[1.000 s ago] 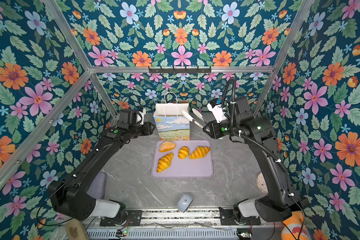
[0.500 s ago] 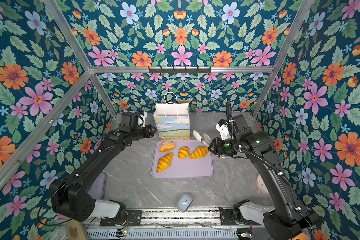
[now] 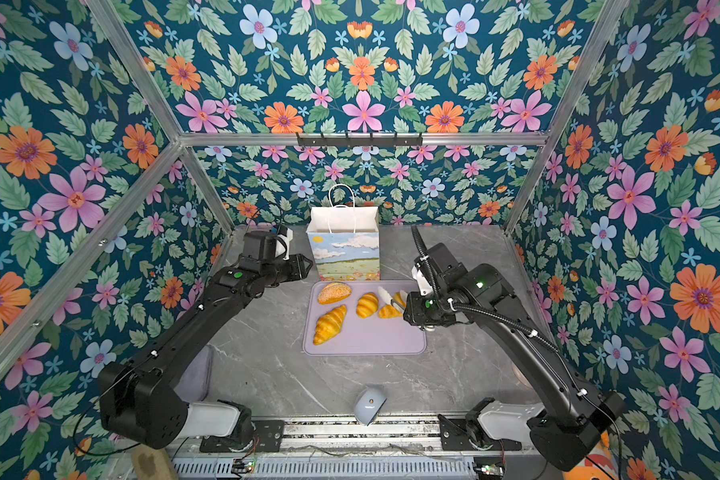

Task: Place the fake bread into the paper bag
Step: 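Lower the open tongs over the striped roll with right gripper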

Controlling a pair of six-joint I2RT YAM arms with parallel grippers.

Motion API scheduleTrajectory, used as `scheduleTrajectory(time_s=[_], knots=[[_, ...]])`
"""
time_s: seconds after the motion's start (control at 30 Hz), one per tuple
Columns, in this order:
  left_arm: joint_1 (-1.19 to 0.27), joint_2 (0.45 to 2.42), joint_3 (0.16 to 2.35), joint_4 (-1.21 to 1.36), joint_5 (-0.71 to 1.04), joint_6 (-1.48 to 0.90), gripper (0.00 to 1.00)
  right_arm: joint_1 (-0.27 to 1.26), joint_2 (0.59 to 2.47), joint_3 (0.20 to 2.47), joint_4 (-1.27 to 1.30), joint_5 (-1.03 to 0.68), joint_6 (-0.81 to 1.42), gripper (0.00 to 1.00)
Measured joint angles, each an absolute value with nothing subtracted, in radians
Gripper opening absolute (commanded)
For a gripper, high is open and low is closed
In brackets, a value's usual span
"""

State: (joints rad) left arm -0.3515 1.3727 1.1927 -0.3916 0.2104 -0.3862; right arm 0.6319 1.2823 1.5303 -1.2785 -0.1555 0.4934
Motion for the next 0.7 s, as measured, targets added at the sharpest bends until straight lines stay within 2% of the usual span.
scheduleTrajectory(time_s=[0.23,0.7], knots=[[-0.352,1.357,1.182,-0.389,0.210,-0.392,0.46,0.697,1.362,1.523,-1.249,-0.102,0.518,0.42],[-0.352,1.369,1.182,-0.382,0.210,-0.393,0.46,0.719,1.495,1.510,-1.164,-0.091,0.527,0.43]])
